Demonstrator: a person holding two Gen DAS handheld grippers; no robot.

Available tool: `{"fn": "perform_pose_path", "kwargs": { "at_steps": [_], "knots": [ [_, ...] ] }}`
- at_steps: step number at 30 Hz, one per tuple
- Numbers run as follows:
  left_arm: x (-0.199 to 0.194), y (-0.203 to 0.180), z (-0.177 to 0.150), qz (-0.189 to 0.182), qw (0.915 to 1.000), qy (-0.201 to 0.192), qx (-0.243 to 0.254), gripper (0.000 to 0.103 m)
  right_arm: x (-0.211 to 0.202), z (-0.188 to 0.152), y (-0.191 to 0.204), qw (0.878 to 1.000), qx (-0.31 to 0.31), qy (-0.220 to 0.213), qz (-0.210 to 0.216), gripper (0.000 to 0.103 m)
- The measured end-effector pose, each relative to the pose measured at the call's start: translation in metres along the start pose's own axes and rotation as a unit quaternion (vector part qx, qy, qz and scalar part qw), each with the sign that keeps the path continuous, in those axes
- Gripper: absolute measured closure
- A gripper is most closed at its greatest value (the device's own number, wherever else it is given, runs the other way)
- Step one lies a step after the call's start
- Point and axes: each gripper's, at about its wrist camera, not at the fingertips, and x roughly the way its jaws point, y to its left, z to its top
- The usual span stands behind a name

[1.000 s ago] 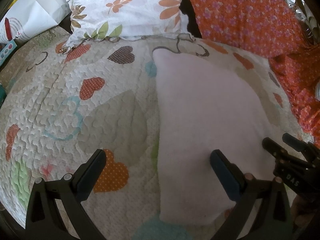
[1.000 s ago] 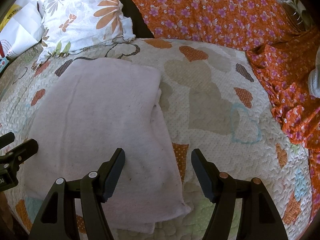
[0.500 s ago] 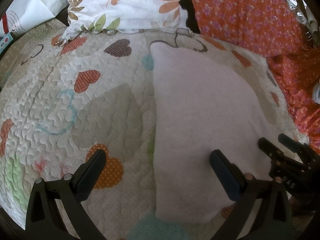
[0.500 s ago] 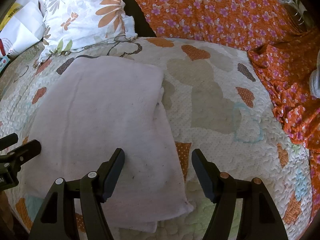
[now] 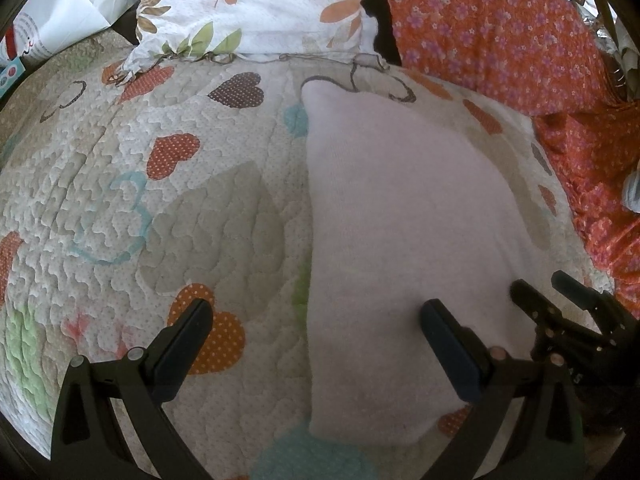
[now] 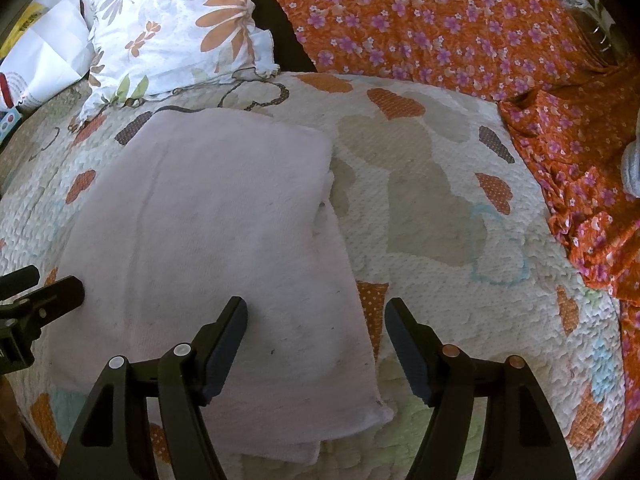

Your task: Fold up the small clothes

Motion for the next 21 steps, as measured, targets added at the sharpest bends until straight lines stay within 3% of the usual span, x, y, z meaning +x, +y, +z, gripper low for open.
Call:
{"fn": "perform_pose_path", "kwargs": {
  "at_steps": [13,21],
  "knots": [
    [-0.004,0.001,0.001,0.005,1.0000,-0.007,0.003,0.000,0.000,0.000,0.001,1.000,-0.002,0.001,0.000,0.027],
    [-0.011,-0.004,0.001,0.032,0.9987,-0.034,0.019,0.000,0.000,-0.001,0.005,1.000,-0.005,0.000,0.003,0.027]
  ]
}}
